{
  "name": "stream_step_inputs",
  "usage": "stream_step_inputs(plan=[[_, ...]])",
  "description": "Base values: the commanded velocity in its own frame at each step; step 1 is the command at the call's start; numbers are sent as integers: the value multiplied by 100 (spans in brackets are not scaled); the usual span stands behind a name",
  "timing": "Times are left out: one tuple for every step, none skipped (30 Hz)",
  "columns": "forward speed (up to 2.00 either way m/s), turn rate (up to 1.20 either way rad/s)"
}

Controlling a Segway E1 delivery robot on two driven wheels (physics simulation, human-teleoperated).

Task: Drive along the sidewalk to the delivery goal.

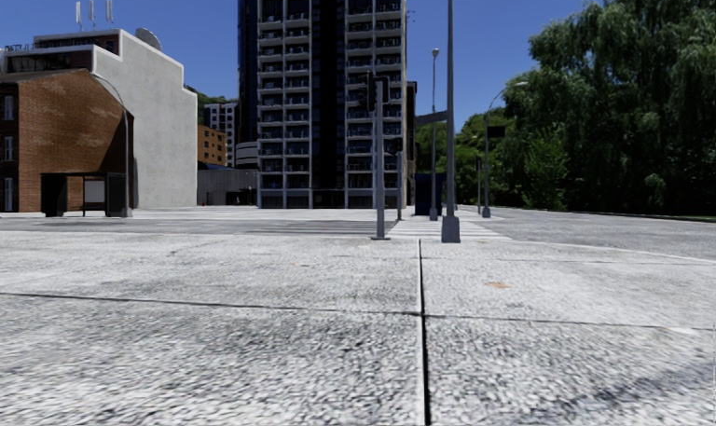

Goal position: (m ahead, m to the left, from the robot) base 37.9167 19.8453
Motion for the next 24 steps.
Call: stream_step_inputs(plan=[[200,22],[200,22],[200,22],[200,22],[200,22],[200,22],[200,22],[200,22],[200,22],[200,22],[200,22],[200,22],[200,22],[200,22],[200,22],[200,21],[200,21],[200,14],[200,2],[200,2],[200,0],[200,0],[200,0],[200,0]])
